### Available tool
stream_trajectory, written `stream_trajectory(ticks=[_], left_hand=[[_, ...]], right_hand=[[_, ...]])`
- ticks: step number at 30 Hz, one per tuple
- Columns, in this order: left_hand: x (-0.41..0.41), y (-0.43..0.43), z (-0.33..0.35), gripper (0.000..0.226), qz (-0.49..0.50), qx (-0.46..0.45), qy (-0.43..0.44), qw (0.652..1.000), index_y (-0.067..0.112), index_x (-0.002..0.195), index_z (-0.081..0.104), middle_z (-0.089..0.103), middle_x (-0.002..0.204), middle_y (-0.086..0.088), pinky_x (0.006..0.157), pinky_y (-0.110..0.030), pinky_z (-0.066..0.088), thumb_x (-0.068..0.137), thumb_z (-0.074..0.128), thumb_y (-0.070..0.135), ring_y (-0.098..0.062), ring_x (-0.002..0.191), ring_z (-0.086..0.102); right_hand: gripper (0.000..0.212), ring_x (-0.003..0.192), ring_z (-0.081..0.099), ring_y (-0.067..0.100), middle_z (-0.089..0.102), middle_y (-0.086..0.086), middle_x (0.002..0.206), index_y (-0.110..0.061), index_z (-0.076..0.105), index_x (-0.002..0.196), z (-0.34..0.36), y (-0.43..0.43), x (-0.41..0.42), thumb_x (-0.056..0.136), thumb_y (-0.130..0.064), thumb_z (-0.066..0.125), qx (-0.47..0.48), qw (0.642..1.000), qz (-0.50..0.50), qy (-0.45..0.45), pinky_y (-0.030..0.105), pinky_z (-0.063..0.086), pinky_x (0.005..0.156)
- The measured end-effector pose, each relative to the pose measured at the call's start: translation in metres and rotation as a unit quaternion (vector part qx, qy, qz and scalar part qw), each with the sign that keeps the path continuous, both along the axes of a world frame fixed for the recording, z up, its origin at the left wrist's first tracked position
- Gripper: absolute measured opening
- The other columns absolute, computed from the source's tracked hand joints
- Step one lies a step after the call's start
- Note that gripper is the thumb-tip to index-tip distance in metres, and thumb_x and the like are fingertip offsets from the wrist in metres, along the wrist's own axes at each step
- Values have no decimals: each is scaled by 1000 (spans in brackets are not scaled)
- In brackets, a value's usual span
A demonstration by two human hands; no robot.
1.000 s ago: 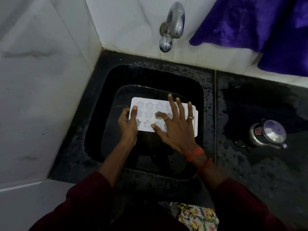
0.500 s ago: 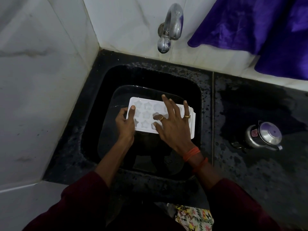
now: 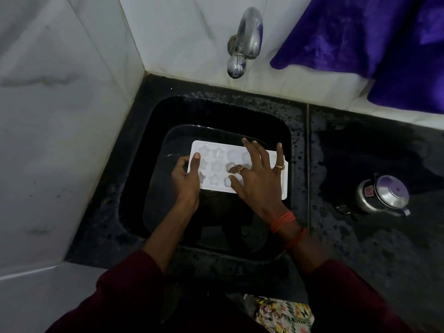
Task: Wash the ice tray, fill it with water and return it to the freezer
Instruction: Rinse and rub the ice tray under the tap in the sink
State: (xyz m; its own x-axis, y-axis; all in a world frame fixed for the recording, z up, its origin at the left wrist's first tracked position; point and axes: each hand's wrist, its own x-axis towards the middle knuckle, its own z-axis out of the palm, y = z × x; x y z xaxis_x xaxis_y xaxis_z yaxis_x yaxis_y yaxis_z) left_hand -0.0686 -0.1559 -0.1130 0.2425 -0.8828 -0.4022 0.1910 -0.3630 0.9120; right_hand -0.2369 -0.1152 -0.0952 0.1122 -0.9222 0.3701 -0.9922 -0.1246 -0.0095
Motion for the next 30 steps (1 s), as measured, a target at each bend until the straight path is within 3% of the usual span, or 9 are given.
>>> stream_trajectory(ticks=[5,12,16,23,26,30], left_hand=[[0,4,-2,20,-6,-3,-8,1000,16,85,62,71,92,-7,82,-53,58,95,67,33,-26,87,69],[-2,5,-2,20,-11,-20,-29,999,15,87,63,70,92,-4,77,-42,59,96,66,33,-19,84,69],[-5,4,-2,19,-20,-26,-40,999,18,87,63,71,93,-6,79,-46,59,95,66,35,-22,86,69],[-5,4,-2,20,-21,-15,-31,999,14,89,62,71,93,-4,79,-47,59,96,66,33,-25,88,71],[-5,3,-1,21,-18,-14,-31,999,12,90,62,71,92,-5,78,-47,59,96,66,32,-24,85,71],[-5,5,-3,24,-13,-3,-27,1000,10,94,63,72,101,-14,81,-51,60,95,67,34,-31,93,72]], right_hand=[[17,144,38,26,40,5,157,-31,79,93,-4,3,5,87,-41,66,14,998,13,-55,57,-8,121],[13,146,36,25,26,9,163,-31,78,93,-6,8,10,81,-31,72,25,993,-12,-117,57,-5,121],[15,149,31,26,22,10,164,-30,77,93,-4,9,8,79,-30,75,35,990,-21,-134,54,-11,120],[29,153,20,26,12,10,167,-30,73,98,0,8,-2,88,-53,59,60,998,-16,-18,62,3,120],[37,152,21,28,13,10,167,-28,74,96,0,10,-6,92,-57,52,57,998,-19,26,61,-1,121],[31,148,33,26,26,10,164,-32,76,91,-3,9,-6,92,-56,57,40,999,-16,-15,56,-8,121]])
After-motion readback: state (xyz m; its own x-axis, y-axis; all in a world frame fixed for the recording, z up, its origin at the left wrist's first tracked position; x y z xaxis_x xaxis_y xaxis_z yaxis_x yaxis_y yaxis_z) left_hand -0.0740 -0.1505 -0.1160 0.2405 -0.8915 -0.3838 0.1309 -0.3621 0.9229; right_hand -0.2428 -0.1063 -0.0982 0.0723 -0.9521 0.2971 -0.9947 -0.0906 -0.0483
